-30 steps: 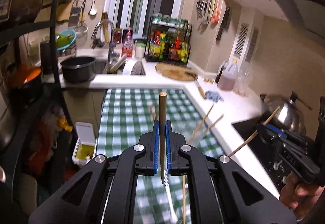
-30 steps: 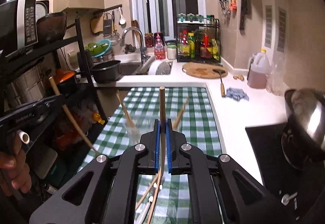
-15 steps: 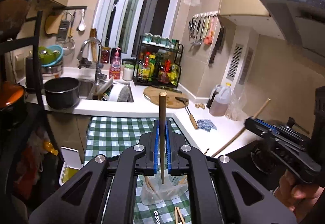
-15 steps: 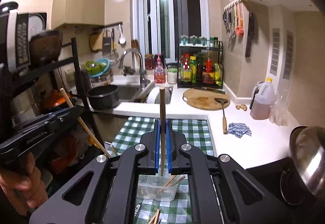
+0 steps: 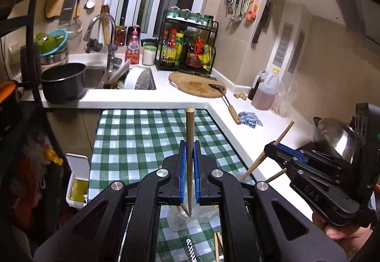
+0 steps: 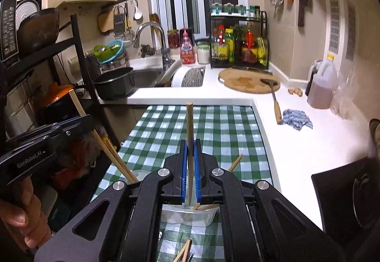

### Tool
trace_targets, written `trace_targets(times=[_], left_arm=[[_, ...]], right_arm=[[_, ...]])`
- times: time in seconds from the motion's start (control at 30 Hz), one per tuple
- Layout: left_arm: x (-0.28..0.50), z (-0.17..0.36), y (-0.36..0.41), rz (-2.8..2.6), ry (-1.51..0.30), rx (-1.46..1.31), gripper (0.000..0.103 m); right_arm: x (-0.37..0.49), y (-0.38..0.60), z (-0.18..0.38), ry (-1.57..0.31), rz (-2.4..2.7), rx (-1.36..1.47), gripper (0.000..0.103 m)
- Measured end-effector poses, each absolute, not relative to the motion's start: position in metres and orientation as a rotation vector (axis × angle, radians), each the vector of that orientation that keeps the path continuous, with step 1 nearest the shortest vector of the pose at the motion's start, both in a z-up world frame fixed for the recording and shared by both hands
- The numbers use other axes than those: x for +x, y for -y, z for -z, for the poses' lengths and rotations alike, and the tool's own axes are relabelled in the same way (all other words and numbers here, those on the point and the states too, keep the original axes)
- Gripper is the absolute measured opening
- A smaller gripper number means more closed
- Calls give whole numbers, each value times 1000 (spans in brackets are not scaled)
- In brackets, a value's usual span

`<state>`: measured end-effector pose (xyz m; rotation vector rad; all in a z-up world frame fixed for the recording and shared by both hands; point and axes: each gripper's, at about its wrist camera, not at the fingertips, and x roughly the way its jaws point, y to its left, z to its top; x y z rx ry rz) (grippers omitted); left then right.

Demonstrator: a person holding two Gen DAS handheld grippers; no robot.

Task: Organize utensils
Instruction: 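Lower the left tool's chopstick into the container while the right tool lowers its chopstick in, then open the left tool over the container while the right tool releases its chopstick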

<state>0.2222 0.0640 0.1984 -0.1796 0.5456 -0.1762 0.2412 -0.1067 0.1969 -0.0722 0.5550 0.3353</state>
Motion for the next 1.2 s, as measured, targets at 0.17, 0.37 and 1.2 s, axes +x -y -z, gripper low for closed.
trace_targets(times=[0.17,0.37,1.2], left_arm=[[230,-188,-61,176,-578,-167,6],[238,-176,-56,171,-613,-155,6],[221,-196,-62,172,-522,-201,15]], right_arm=[[246,106,-186,-572,-337,-83,6],[248,102,-177,-589,-340,-100,6],[226,114,-187,-568,-298,-133,25]])
